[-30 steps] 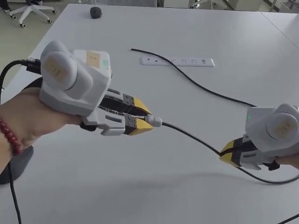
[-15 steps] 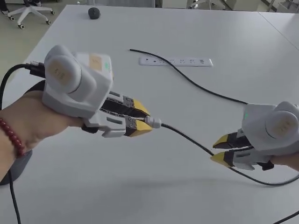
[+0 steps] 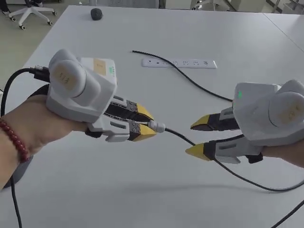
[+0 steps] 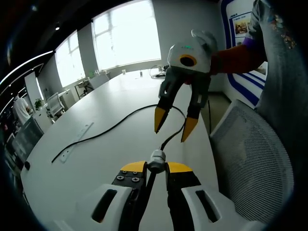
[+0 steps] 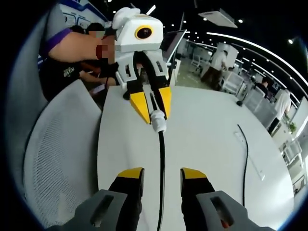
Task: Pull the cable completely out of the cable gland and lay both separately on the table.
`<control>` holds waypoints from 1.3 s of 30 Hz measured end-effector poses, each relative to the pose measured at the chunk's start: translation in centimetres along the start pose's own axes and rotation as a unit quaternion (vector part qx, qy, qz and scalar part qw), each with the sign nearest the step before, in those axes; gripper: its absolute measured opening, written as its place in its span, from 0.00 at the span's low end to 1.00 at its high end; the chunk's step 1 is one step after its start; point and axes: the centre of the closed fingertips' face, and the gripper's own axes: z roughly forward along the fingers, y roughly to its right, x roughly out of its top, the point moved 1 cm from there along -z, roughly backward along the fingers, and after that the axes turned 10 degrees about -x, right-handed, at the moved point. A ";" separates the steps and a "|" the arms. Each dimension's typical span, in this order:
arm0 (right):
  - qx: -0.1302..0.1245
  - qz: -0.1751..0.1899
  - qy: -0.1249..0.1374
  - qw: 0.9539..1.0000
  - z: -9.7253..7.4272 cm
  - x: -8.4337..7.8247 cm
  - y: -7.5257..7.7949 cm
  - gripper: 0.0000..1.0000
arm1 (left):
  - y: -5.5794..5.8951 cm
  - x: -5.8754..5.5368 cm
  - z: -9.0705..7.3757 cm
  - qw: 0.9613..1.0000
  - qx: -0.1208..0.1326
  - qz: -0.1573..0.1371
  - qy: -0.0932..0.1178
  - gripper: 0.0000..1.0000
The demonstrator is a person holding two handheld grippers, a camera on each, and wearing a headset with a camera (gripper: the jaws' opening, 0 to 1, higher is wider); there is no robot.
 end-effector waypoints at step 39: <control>0.024 -0.045 0.008 0.999 1.5 2.8 -0.3 0.07 | 0.5 1.0 0.8 1.000 -0.012 0.011 0.010 0.16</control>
